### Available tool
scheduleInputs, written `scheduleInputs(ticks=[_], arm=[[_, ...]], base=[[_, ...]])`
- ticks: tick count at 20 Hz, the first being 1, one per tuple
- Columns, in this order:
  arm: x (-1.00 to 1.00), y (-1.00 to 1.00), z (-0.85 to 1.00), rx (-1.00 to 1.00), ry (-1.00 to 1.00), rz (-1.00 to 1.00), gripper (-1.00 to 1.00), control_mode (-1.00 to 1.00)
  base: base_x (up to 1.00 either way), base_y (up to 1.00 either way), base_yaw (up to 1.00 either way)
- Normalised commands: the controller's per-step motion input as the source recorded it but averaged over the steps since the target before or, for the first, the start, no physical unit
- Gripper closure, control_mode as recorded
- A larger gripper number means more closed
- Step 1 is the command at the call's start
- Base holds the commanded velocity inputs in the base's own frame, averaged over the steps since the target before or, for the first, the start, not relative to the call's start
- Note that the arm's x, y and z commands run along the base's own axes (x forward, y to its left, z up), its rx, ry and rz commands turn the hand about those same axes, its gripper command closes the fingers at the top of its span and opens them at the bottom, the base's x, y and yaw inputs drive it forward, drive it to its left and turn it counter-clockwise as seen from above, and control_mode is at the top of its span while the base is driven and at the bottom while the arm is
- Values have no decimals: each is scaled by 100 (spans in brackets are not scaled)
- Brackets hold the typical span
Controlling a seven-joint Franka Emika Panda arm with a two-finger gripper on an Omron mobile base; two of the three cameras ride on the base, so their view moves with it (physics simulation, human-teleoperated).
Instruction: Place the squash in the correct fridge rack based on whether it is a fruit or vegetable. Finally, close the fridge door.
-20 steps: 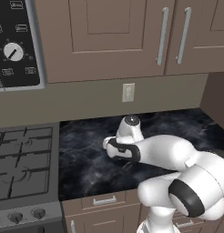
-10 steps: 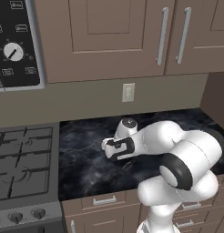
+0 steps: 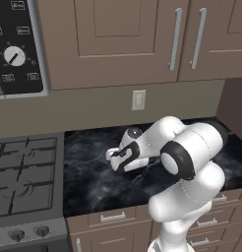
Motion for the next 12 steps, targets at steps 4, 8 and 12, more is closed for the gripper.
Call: scheduleInputs(ticks=[4,8,12], arm=[[15,8,-26,0,1,-2,100,-100],[0,0,-29,0,4,-7,100,-100],[0,0,-2,0,-1,-3,100,-100]], base=[[0,0,0],[0,0,0],[0,0,0]])
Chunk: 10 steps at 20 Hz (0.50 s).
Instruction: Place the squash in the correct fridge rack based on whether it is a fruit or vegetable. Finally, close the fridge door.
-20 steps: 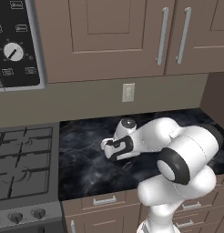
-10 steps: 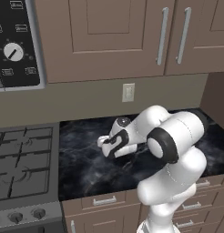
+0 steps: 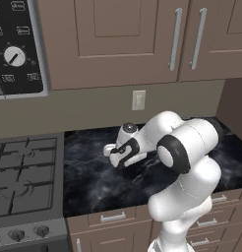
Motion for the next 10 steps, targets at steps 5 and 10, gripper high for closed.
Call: scheduleInputs(ticks=[5,10], arm=[[-62,-21,5,1,-6,0,100,-100],[-81,-56,60,6,-23,0,100,-100]], base=[[0,0,0],[0,0,0]])
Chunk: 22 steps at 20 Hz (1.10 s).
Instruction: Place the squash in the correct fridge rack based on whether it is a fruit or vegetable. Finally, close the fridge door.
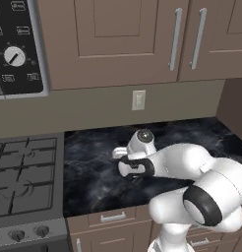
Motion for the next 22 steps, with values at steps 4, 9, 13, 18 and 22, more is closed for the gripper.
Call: scheduleInputs(ticks=[4,9,13,18,22], arm=[[-55,-66,98,6,-20,0,100,-100],[-39,-79,100,16,-13,0,100,-100],[-71,-60,70,5,0,0,100,-100],[-57,-12,68,0,0,0,100,-100],[-54,2,59,-4,0,0,100,-100]], base=[[0,0,0],[0,0,0],[0,0,0],[0,0,0],[0,0,0]])
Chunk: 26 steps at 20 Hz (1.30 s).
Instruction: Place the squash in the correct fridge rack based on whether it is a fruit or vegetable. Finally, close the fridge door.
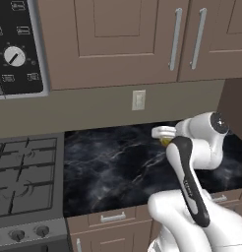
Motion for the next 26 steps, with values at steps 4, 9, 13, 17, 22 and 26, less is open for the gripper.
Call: scheduleInputs(ticks=[4,9,13,17,22,26], arm=[[-46,0,59,-5,0,0,100,-100],[-56,0,28,-6,1,0,100,-100],[-66,6,1,-15,0,0,100,-100],[-70,1,0,-16,0,-3,100,-100],[-76,0,0,-13,0,-8,100,-100],[-13,-3,0,-3,-5,-7,100,-100]], base=[[0,0,0],[0,0,0],[0,0,0],[0,0,0],[0,0,0],[0,0,0]])
